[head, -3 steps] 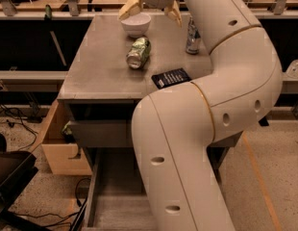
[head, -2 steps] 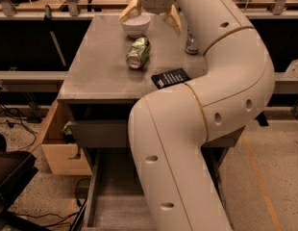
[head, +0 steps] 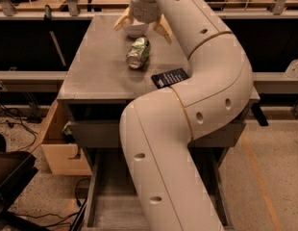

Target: Place green can upright

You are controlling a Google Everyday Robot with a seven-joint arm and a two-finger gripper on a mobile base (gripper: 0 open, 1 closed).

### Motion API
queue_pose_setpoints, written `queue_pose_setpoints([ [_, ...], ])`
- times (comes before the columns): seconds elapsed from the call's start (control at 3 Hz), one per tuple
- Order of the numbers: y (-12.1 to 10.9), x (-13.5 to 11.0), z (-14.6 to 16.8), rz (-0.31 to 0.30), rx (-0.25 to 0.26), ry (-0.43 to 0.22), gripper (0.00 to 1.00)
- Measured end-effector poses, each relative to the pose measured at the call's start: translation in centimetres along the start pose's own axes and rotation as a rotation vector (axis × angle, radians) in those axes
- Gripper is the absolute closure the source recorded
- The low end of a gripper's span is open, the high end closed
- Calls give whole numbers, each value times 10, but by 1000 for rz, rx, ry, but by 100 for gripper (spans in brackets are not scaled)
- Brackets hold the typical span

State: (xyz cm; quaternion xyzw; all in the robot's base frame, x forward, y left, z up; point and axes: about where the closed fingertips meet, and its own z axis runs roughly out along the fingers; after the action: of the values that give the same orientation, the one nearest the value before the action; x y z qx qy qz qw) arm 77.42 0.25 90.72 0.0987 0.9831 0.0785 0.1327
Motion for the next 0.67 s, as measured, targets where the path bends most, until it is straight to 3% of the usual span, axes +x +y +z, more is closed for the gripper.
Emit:
queue_pose_setpoints([
  [0.33, 0, 7, 18, -5, 13, 44, 0],
  [0.67, -6, 13, 34, 31, 30, 87, 0],
])
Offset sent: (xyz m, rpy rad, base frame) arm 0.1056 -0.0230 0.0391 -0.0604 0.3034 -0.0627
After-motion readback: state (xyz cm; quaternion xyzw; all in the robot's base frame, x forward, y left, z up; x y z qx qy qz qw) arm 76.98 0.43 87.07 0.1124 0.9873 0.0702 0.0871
